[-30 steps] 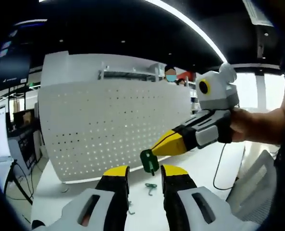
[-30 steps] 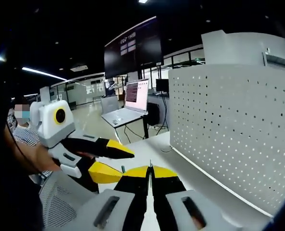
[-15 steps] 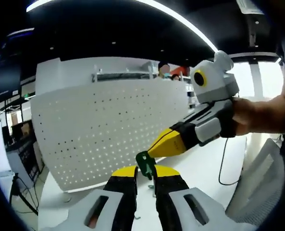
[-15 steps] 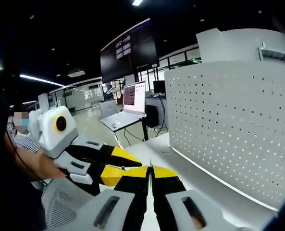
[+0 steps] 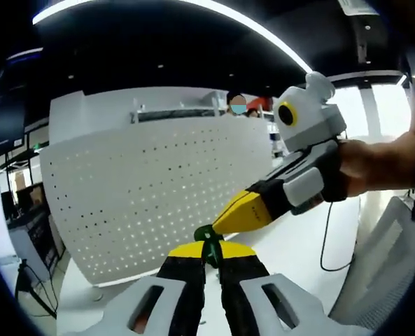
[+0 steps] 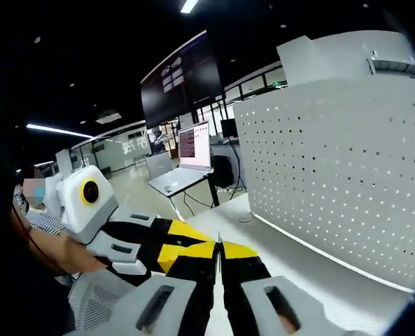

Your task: Insert the hook assembly into the mounting plate slot until the hook locks in place.

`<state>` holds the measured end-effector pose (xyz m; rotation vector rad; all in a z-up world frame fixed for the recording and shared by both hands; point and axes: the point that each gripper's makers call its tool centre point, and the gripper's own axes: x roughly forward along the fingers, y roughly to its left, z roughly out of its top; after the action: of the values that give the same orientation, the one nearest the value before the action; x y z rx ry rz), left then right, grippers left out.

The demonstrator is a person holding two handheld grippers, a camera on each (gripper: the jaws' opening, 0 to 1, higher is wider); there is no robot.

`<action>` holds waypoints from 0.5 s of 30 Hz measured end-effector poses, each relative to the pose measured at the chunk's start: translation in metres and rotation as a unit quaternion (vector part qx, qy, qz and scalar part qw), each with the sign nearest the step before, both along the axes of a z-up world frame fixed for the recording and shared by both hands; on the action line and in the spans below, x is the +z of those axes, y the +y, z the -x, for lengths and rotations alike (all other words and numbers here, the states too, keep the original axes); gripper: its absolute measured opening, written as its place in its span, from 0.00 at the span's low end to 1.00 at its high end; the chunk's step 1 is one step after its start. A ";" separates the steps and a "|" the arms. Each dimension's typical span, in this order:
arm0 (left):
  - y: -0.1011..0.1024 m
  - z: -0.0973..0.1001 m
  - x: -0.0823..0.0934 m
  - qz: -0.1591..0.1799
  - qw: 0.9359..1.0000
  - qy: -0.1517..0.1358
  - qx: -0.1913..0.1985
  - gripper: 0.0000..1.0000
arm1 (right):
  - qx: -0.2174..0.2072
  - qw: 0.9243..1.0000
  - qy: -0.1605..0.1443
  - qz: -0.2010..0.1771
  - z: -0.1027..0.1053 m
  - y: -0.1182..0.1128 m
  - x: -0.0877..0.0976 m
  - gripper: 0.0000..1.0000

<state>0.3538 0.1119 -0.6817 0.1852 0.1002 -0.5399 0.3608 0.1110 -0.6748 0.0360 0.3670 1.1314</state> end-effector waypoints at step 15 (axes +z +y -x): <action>-0.001 -0.001 0.002 0.029 1.000 0.004 -0.001 0.04 | -0.007 1.000 0.018 -0.015 0.001 -0.002 0.001 0.00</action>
<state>0.3547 0.1114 -0.6793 0.1276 0.0923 -0.5454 0.3600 0.1091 -0.6733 0.0855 0.3801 1.1243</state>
